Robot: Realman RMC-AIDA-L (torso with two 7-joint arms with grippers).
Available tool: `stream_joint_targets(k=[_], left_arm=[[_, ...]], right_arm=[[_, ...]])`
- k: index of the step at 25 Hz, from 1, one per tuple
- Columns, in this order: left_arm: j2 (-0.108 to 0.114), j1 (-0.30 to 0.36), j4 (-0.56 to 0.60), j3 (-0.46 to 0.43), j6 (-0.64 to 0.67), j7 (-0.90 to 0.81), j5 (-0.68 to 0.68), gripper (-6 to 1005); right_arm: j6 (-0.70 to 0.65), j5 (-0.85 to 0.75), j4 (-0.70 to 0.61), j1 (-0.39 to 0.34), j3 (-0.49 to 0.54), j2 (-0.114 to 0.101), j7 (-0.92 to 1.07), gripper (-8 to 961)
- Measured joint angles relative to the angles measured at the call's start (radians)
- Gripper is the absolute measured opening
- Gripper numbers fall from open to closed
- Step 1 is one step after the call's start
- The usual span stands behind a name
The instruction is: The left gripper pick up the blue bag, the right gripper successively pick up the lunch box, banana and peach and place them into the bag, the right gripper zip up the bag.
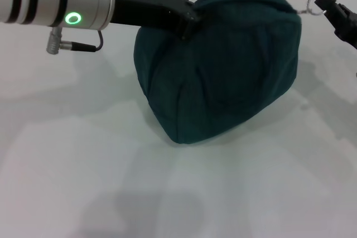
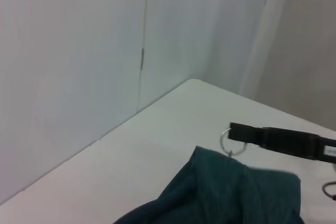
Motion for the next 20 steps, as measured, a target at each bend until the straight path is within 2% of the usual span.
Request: stream_joint_targets(k=[9, 15, 17, 20], left_arm=[[0.0, -0.018, -0.126, -0.012, -0.06, 0.061, -0.043, 42], [0.001, -0.032, -0.165, -0.027, -0.064, 0.082, -0.06, 48], [0.001, -0.03, -0.165, -0.028, -0.064, 0.093, -0.068, 62], [0.0, -0.024, -0.165, -0.029, -0.064, 0.109, -0.095, 82]], right_arm=[[-0.076, -0.027, -0.003, -0.023, -0.003, -0.005, -0.014, 67], [-0.101, -0.029, -0.011, -0.06, 0.003, -0.002, -0.044, 250], [-0.101, -0.029, -0.012, -0.063, 0.004, -0.003, -0.044, 481], [-0.103, -0.03, -0.01, -0.065, 0.004, -0.003, -0.044, 604]])
